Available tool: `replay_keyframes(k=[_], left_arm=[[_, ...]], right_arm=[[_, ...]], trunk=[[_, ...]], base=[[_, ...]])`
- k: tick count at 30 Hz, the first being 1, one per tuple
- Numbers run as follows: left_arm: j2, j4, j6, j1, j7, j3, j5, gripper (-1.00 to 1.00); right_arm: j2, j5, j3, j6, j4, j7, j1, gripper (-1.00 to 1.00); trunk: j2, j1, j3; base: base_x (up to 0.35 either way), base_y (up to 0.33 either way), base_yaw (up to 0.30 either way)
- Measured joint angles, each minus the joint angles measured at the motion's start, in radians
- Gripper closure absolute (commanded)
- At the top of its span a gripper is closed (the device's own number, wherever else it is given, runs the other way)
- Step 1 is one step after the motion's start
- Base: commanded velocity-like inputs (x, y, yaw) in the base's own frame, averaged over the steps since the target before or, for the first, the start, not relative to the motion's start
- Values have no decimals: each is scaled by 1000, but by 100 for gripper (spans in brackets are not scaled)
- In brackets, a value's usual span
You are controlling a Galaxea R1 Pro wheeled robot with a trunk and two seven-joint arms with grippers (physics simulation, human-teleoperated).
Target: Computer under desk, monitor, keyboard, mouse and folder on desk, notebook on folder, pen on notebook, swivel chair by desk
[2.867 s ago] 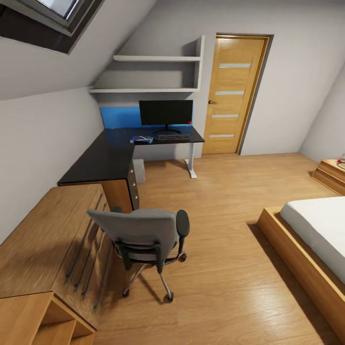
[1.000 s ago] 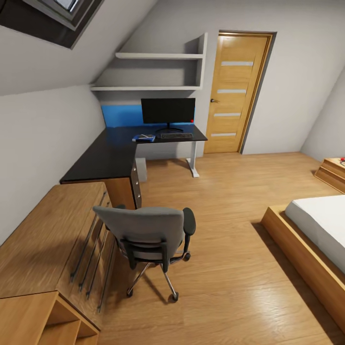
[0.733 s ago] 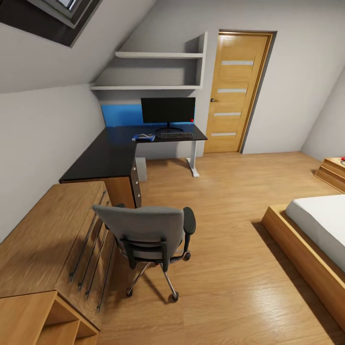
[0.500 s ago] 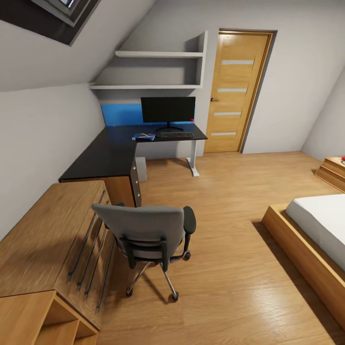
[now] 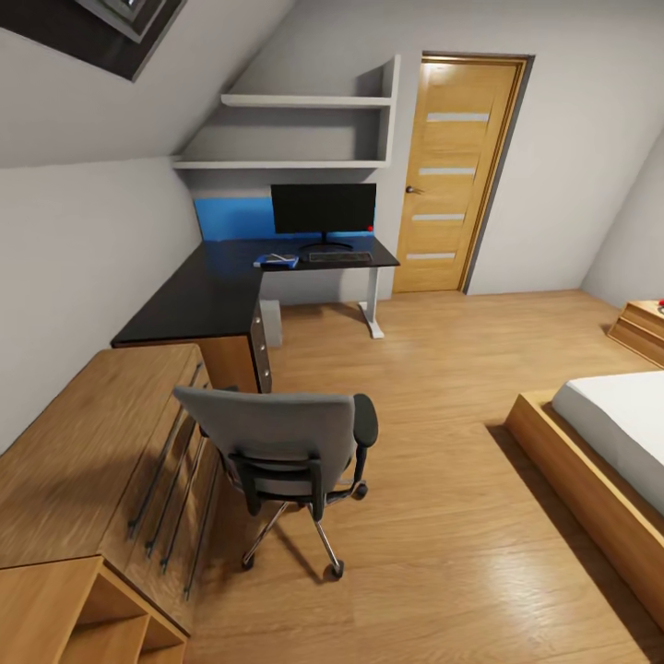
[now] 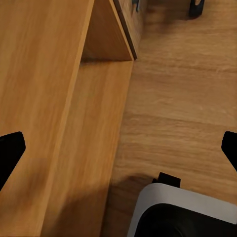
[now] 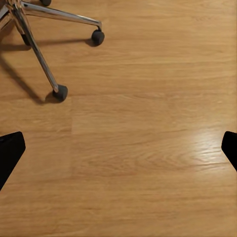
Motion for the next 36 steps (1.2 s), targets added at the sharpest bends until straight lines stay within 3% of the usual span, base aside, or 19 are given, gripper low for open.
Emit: replay_keyframes(k=[17,21,22,26,27,30,35,36], left_arm=[[0,0,2,0,1,0,0,-100],[8,-67,8,0,3,-2,10,-100],[9,-167,42,0,4,-4,36,-100],[17,-254,147,-3,8,0,48,-100],[25,-305,259,-23,11,-2,46,-100],[33,-350,386,-70,13,-1,46,-100],[35,-374,485,-157,14,7,49,-100],[36,-378,534,-201,13,21,57,-100]], right_arm=[[0,0,-1,0,0,0,-1,-100],[-28,-2,-3,1,-29,-1,-2,-100],[-59,-7,-7,4,-93,-6,-6,-100],[-69,-8,-4,20,-118,-9,-15,-100],[-70,-7,-4,54,-127,-13,-37,-100],[-70,-9,-5,113,-139,-20,-79,-100],[-70,-17,-8,214,-154,-27,-149,-100],[-69,-41,-13,269,-160,-28,-183,-100]], trunk=[[-119,65,-53],[-147,81,-66],[-154,84,-69],[-182,100,-82],[-189,104,-84],[-210,115,-94],[-245,134,-110],[-252,138,-113]], base=[[0,0,0],[0,0,0],[0,0,0],[0,0,0],[0,0,0],[0,0,0],[0,0,0],[0,0,0]])
